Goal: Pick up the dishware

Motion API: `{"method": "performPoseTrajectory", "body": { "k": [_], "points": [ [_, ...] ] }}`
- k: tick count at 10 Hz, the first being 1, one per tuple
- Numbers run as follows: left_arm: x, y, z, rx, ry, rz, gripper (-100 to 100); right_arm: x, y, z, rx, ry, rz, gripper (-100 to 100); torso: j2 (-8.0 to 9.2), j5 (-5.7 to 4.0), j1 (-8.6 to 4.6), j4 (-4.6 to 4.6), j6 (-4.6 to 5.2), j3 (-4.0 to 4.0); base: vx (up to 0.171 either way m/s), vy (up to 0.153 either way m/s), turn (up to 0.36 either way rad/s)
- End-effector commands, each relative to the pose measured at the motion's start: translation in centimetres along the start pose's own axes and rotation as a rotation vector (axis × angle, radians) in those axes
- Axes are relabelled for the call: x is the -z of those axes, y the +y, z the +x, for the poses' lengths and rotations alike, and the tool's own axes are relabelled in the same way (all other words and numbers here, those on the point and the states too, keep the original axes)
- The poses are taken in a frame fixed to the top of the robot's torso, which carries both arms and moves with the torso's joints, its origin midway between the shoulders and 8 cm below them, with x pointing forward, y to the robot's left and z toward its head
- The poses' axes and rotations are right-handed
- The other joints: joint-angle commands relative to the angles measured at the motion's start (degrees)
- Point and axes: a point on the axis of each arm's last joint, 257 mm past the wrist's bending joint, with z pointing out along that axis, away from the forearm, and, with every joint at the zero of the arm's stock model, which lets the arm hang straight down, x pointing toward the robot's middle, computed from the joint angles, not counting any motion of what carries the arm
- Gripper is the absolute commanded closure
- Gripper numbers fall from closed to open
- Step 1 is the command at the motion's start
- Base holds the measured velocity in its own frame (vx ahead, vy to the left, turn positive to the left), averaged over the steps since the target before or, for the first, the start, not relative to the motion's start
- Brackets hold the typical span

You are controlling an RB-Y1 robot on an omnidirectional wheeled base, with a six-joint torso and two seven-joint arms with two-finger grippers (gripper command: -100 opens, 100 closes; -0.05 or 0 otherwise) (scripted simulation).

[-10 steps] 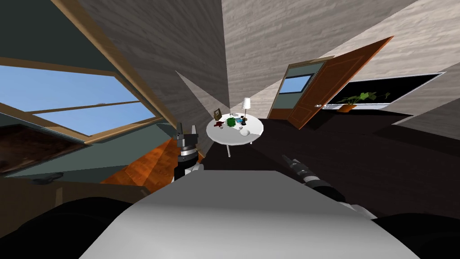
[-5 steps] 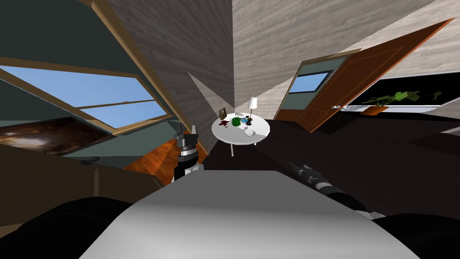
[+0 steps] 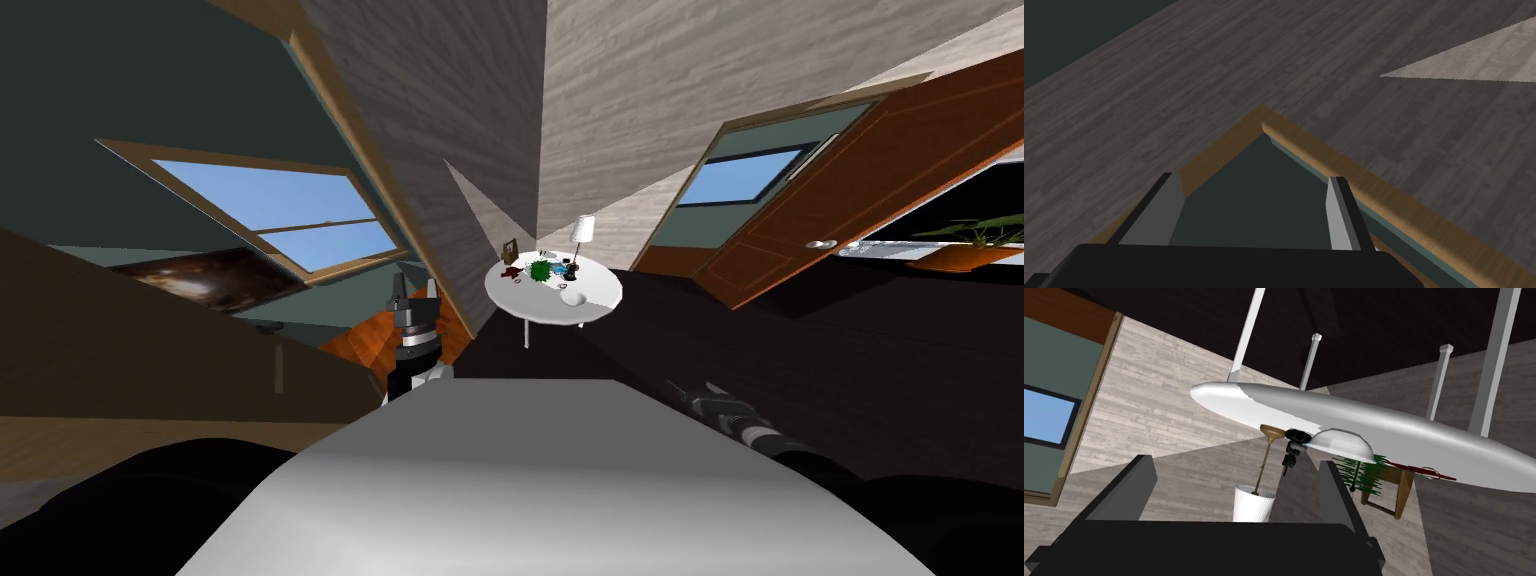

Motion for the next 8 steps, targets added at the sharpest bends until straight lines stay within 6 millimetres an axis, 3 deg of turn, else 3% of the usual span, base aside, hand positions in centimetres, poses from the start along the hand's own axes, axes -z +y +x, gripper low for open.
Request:
{"method": "performPoseTrajectory", "body": {
  "k": [1,5,8],
  "points": [
    [0.0,0.0,0.0,0.0,0.0,0.0,0,0.2,-1.7,1.6,0.127,0.057,0.01,-100,0.0,0.0,0.0,0.0,0.0,0.0,0.014,0.092,0.492],
    [0.0,0.0,0.0,0.0,0.0,0.0,0,1.2,-5.0,4.5,0.317,0.16,0.021,-100,-0.04,-0.03,-0.08,-0.01,0.06,-0.02,0.028,0.06,0.172],
    [0.0,0.0,0.0,0.0,0.0,0.0,0,2.6,-9.2,7.6,0.537,0.286,0.019,-100,-0.22,0.0,0.0,-0.05,-0.02,-0.13,0.072,0.083,0.464]
  ]
}}
